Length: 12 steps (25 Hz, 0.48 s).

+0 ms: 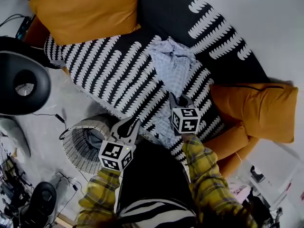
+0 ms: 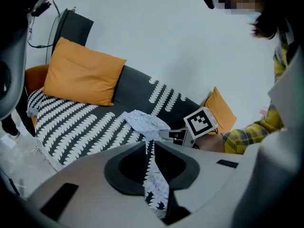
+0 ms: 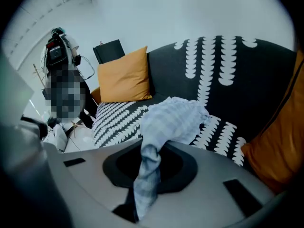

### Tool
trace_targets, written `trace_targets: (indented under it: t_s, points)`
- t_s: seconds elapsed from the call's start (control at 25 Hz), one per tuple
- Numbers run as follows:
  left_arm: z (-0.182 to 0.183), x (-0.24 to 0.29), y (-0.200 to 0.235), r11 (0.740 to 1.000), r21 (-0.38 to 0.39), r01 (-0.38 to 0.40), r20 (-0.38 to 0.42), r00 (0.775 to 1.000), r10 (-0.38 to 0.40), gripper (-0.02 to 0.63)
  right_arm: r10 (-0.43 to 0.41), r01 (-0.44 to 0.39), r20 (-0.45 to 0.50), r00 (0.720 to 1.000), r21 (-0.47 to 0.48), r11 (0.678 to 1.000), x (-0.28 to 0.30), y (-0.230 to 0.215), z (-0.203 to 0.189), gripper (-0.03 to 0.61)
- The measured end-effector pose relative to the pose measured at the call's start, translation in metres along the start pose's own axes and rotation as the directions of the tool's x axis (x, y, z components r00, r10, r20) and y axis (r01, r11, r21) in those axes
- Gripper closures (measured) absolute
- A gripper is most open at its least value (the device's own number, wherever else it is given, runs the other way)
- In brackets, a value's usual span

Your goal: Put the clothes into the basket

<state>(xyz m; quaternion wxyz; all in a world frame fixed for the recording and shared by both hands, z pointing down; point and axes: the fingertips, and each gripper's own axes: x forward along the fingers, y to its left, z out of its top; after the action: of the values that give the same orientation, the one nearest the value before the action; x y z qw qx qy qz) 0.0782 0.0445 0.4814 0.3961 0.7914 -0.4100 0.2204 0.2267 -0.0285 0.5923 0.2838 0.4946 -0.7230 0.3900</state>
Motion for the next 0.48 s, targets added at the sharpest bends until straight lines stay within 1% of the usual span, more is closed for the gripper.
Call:
trace_targets:
  t_s: [0.12,0.16,0.28,0.48]
  points:
    - [0.024,-0.006,-0.005,1.0,-0.024,-0.01,0.115,0.993,0.013,0.554,0.02,-0.016,0.08,0.997,-0.044,0.999,-0.016,0.002,0.043,0.505]
    - [0.025,-0.014,-0.007,0.999,-0.037,-0.013,0.134,0.991,0.018,0.554,0.027,-0.023,0.092,0.995,-0.045,0.999,-0.025,0.008,0.047,0.505]
    - [0.021,-0.044,-0.011,0.998,-0.056,-0.019,0.16,0.987,0.027,0.554,0.045,-0.04,0.112,0.993,-0.048,0.998,-0.052,0.03,0.049,0.506]
    - [0.008,-0.089,-0.002,0.996,-0.077,-0.034,0.219,0.974,0.05,0.554,0.081,-0.064,0.17,0.982,-0.105,0.992,-0.089,0.072,0.065,0.506]
